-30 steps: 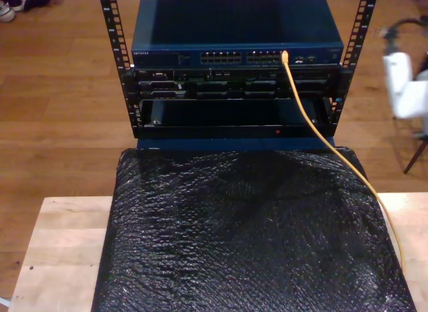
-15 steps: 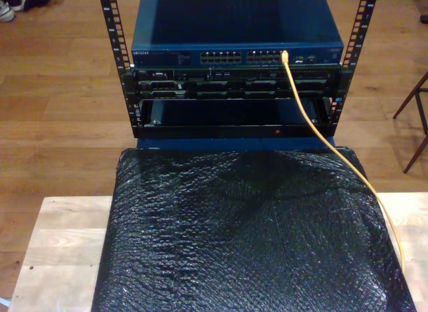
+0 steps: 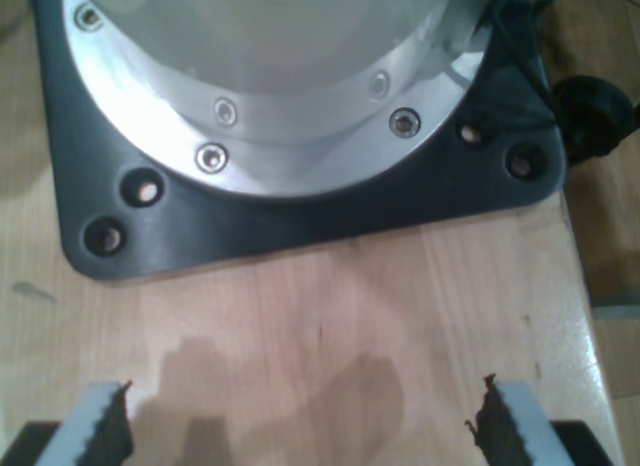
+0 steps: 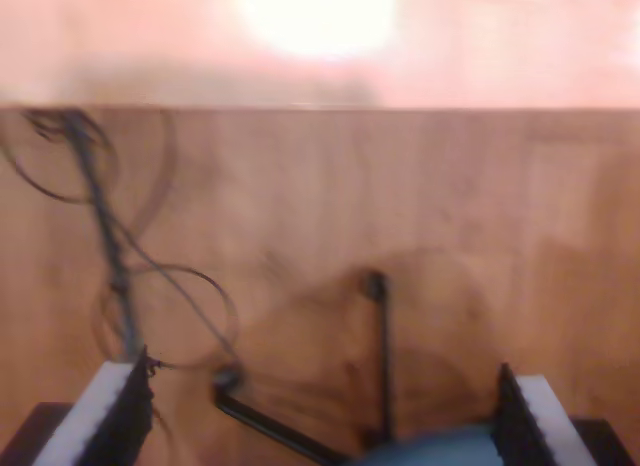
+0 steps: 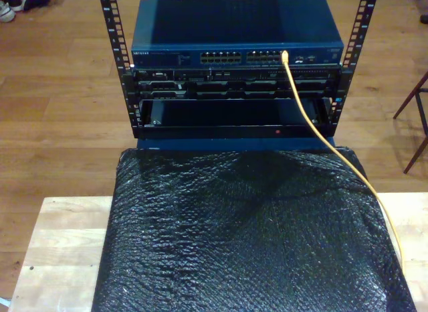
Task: Grab the cable and plug it in
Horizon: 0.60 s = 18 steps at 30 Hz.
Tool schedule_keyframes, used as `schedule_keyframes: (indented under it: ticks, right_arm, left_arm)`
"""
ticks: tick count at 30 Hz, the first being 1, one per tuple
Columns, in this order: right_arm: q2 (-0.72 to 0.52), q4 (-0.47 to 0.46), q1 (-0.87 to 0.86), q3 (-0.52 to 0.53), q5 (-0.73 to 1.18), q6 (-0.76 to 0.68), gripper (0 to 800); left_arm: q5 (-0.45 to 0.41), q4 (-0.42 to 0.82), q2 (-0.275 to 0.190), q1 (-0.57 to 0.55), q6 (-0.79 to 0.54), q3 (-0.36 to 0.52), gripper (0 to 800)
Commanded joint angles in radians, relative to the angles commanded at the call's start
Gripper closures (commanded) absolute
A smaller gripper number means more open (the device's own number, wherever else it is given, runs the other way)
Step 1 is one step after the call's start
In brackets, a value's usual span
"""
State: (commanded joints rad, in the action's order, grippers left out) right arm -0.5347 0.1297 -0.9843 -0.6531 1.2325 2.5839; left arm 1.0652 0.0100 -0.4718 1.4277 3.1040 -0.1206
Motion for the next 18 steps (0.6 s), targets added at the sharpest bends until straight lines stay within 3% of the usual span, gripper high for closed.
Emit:
schedule_keyframes:
  ticks: [18]
  right_arm:
    - [-0.169, -0.006, -0.385, 0.261, 0.002, 0.400, 0]
  left_arm:
    - [0.000, -0.002, 0.000, 0.000, 0.000, 0.000, 0]
